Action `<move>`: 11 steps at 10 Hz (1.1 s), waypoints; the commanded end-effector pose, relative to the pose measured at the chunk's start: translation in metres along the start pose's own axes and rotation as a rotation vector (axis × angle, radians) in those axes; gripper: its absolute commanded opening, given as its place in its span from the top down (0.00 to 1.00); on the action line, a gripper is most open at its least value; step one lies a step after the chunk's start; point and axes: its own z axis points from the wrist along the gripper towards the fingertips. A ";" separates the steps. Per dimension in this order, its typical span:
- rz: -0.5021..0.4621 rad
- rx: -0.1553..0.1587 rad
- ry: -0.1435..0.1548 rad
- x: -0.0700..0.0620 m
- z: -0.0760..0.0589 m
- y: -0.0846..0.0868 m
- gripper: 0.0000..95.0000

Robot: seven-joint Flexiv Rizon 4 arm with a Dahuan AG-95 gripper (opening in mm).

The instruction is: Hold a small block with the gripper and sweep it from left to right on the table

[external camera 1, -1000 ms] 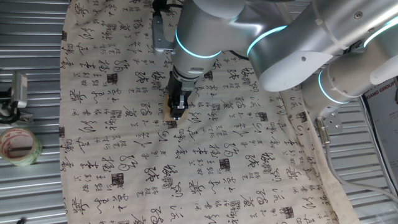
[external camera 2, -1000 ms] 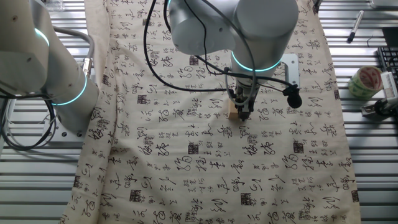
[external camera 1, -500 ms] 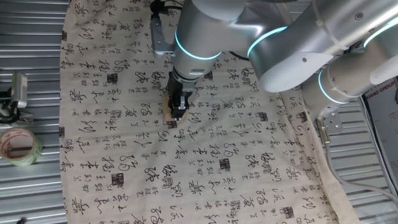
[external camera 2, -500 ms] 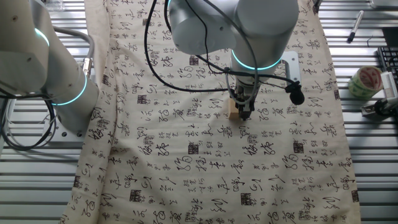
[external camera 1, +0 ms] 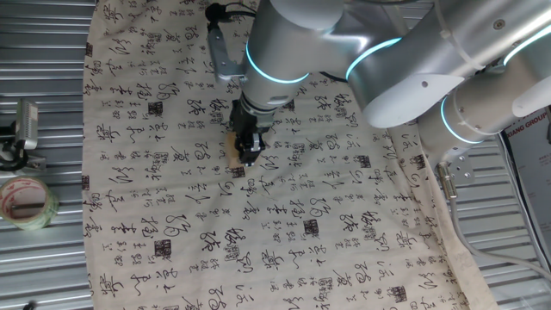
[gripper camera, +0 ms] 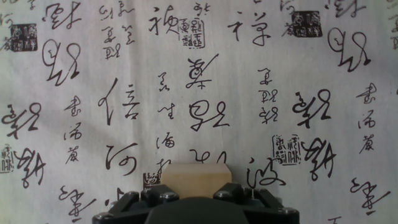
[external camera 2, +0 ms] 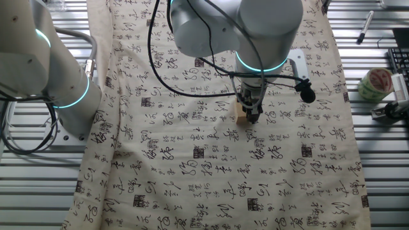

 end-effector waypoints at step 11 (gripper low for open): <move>-0.181 0.025 0.054 0.000 0.014 -0.001 1.00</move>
